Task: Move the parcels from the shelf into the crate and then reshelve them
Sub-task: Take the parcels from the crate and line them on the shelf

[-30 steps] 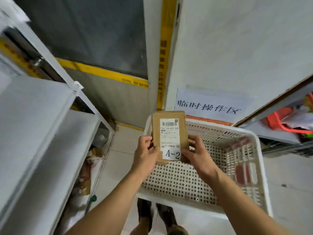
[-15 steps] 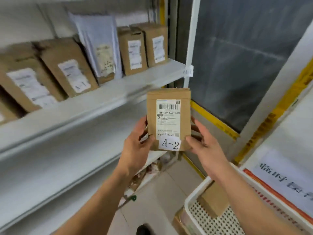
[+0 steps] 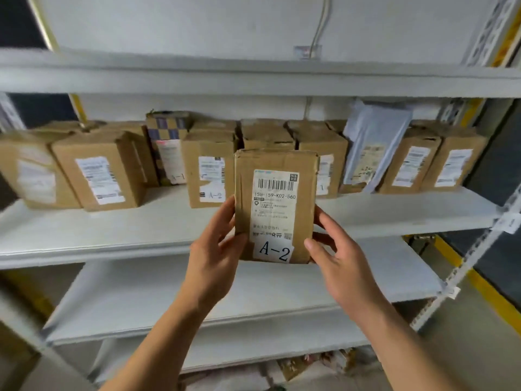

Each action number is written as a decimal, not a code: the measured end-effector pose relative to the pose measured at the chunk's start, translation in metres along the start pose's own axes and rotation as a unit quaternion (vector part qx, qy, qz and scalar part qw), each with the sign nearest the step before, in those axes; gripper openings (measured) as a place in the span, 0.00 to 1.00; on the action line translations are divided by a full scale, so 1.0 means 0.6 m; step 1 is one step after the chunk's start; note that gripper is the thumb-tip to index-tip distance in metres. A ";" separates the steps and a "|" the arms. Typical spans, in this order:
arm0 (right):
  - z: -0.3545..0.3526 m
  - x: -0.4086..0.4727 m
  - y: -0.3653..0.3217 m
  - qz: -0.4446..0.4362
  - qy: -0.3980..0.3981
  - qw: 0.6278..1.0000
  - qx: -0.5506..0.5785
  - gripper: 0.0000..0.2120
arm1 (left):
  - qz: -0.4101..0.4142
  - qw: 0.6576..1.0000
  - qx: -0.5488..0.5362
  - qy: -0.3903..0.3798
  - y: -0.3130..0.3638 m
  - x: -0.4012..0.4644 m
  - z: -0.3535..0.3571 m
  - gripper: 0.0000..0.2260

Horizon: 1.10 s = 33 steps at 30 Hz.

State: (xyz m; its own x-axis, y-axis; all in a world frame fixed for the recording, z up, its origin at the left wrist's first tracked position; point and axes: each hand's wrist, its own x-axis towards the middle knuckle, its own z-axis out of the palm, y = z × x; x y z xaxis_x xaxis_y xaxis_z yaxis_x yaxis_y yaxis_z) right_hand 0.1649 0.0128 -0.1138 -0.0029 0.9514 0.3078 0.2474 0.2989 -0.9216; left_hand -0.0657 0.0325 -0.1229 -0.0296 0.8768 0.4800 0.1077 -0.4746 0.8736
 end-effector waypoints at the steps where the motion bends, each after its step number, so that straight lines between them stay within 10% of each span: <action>1: 0.037 0.020 -0.003 -0.011 -0.008 1.000 0.001 0.26 | 0.007 1.000 0.007 0.016 -0.008 0.010 -0.036 0.32; 14: 0.381 0.210 0.013 -0.045 -0.075 0.996 -0.003 0.28 | -0.003 0.989 0.079 0.128 -0.116 0.104 -0.340 0.35; 33: 0.510 0.345 0.070 0.020 0.041 0.990 -0.137 0.29 | -0.057 0.961 0.223 0.156 -0.227 0.247 -0.388 0.32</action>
State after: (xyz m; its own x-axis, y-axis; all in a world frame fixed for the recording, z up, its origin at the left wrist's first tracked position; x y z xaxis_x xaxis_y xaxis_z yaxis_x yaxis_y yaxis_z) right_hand -0.1216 0.2451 -0.1610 0.0878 0.9495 0.3014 0.4992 0.2199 -0.8381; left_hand -0.3159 0.2093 -0.1523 -0.3545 0.8224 0.4449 0.4994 -0.2357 0.8337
